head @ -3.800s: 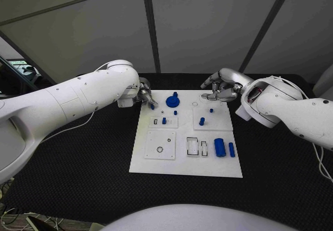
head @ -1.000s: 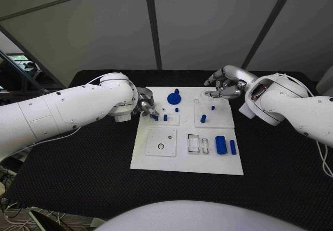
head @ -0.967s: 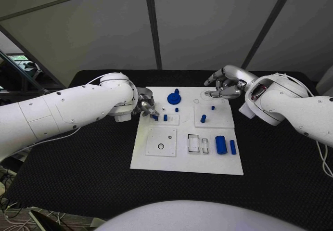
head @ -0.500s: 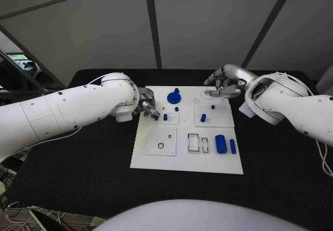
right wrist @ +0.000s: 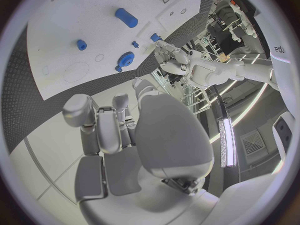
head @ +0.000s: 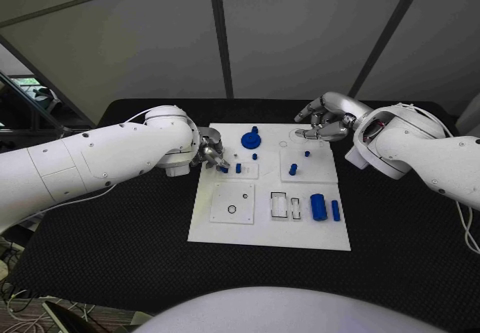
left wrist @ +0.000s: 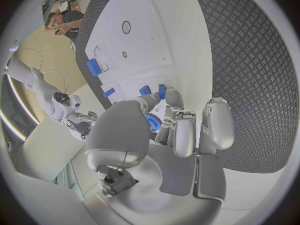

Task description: Assemble the parts on the task board

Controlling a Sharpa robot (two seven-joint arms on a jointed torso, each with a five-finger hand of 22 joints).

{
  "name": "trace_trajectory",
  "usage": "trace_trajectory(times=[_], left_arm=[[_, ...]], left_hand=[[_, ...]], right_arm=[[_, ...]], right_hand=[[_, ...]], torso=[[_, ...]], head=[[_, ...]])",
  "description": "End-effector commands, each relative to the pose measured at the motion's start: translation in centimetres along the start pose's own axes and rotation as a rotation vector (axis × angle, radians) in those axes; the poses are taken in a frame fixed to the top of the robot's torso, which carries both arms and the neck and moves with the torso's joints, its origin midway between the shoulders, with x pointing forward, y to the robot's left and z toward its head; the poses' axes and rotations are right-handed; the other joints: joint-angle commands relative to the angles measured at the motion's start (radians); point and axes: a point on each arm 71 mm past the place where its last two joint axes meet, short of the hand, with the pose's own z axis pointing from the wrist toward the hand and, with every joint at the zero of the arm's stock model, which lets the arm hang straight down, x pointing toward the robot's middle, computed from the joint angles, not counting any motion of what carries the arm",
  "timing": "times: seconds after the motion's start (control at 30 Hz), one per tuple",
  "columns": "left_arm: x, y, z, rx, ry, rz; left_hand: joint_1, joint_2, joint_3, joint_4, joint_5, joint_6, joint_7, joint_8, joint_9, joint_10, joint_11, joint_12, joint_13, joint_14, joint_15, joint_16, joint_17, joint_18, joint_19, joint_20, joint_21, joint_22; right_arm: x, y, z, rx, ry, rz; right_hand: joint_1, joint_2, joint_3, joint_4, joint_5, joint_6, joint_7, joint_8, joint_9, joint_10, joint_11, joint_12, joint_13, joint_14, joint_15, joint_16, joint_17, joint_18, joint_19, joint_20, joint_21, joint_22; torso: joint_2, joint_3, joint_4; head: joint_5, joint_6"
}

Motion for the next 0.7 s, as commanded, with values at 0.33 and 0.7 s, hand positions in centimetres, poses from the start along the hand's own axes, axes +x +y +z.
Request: trace_trajectory(times=[0.33,0.7], left_arm=[[0.63,-0.22,0.31,-0.006,0.028,0.030],[0.67,-0.32,0.56,-0.007,0.031,0.017]], left_hand=[[-0.002,0.005,0.100,-0.093,0.004,-0.001,-0.008,0.004,0.002,0.010,-0.005,0.002,-0.002,0.082,-0.010,0.007,0.196,0.000,0.008,0.002,0.003,0.042],[-0.153,-0.040,0.002,-0.003,-0.008,0.039,-0.019,0.021,0.012,0.030,-0.011,0.010,0.003,0.086,-0.014,0.014,0.206,-0.001,0.014,-0.002,0.004,0.048]], right_arm=[[-0.03,0.14,0.03,-0.006,0.003,0.000],[-0.07,0.09,-0.01,-0.005,0.002,-0.001]], right_hand=[[-0.010,0.004,0.006,-0.002,0.005,0.001,-0.002,0.007,0.001,0.003,-0.002,0.004,0.000,0.012,-0.009,-0.003,0.000,0.009,-0.003,-0.004,-0.006,0.001],[-0.010,0.004,0.006,-0.002,0.005,0.001,-0.002,0.007,0.001,0.003,-0.002,0.004,0.000,0.012,-0.009,-0.003,0.000,0.009,-0.003,-0.004,-0.006,0.001]], torso=[[0.001,0.0010,-0.0008],[0.000,0.0009,-0.0002]], head=[[0.002,-0.001],[-0.001,-0.004]])
